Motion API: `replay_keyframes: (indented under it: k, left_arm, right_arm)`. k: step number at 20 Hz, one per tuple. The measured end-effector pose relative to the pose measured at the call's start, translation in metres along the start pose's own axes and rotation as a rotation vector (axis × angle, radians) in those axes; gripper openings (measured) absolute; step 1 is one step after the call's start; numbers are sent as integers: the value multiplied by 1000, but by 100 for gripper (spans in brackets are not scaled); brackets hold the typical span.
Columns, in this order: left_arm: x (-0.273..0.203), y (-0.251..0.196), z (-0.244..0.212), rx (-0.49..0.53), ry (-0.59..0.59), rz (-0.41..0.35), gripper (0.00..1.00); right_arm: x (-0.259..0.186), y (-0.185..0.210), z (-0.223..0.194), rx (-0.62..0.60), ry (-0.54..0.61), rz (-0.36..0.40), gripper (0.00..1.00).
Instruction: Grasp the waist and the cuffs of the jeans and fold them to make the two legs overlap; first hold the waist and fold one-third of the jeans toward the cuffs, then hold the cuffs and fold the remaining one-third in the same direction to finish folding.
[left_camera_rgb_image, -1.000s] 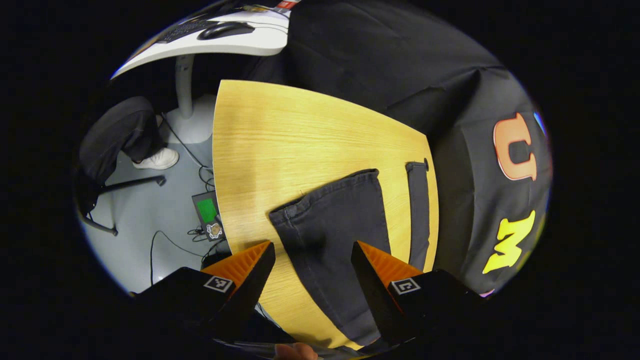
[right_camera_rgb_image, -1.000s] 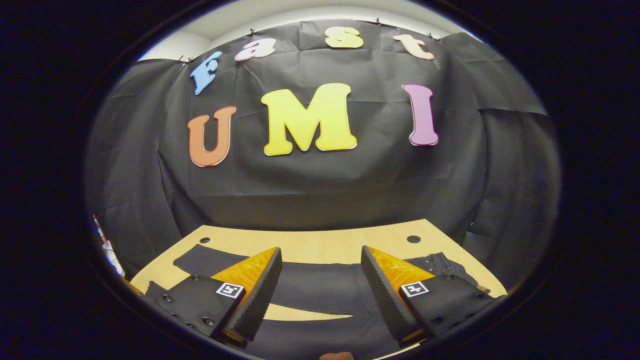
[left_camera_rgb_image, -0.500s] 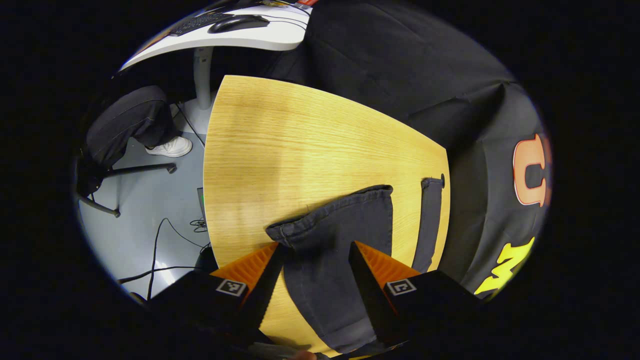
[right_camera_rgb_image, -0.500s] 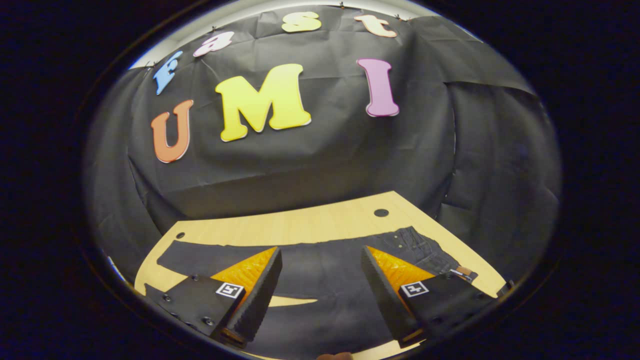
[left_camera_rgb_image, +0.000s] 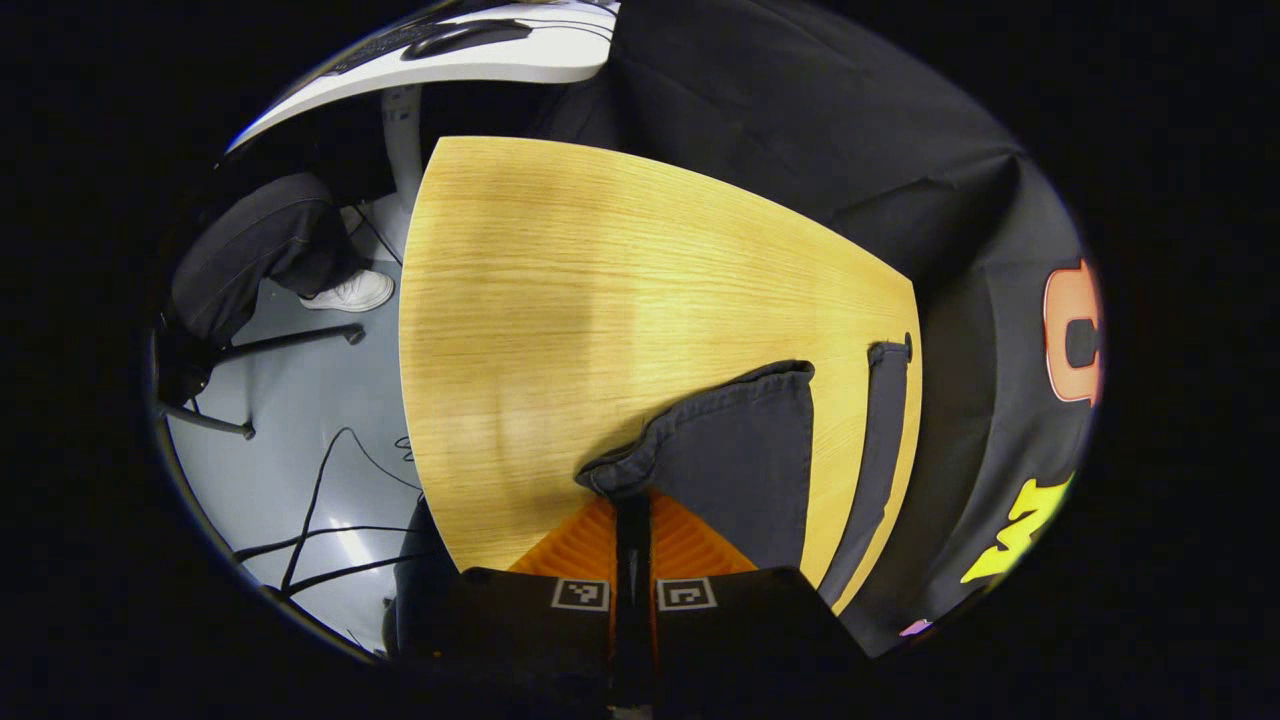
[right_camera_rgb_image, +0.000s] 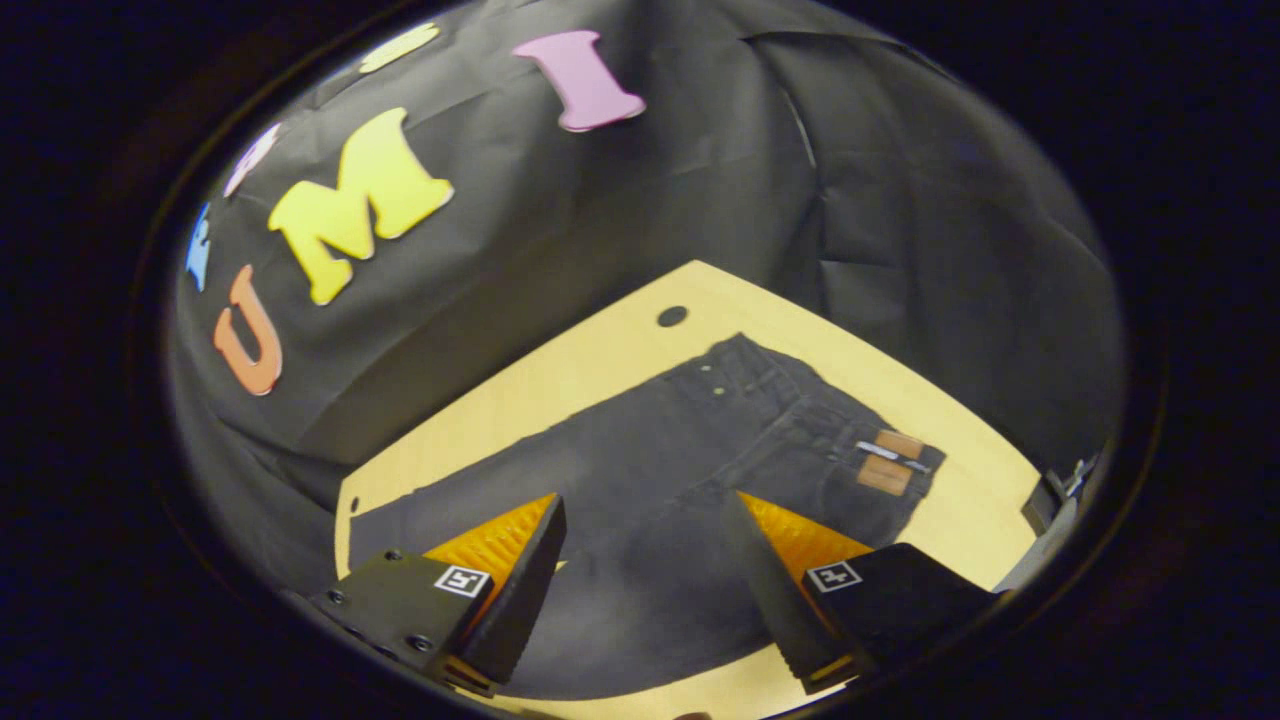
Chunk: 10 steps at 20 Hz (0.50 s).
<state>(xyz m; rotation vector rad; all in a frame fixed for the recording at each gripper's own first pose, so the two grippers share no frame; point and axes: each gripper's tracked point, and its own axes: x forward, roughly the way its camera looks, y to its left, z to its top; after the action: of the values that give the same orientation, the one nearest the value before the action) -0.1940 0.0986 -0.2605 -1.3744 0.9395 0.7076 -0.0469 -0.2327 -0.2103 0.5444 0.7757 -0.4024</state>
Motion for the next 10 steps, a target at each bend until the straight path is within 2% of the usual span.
replay_keyframes:
  k: [3,4,7,8,10]
  left_arm:
    - [0,0,1,-20,6,-13,4]
    - [0,0,2,-16,6,-11,4]
    - [1,-1,1,-19,7,-13,4]
    - [1,-1,2,-27,5,-15,4]
    - [2,-3,2,-37,3,-16,3]
  right_arm:
    - [16,-67,-1,130,92,-148,94]
    - [21,-93,-8,153,133,-215,98]
    - [26,-151,-25,162,213,-373,98]
    - [29,-157,-28,177,224,-390,92]
    - [37,-165,-37,212,264,-408,93]
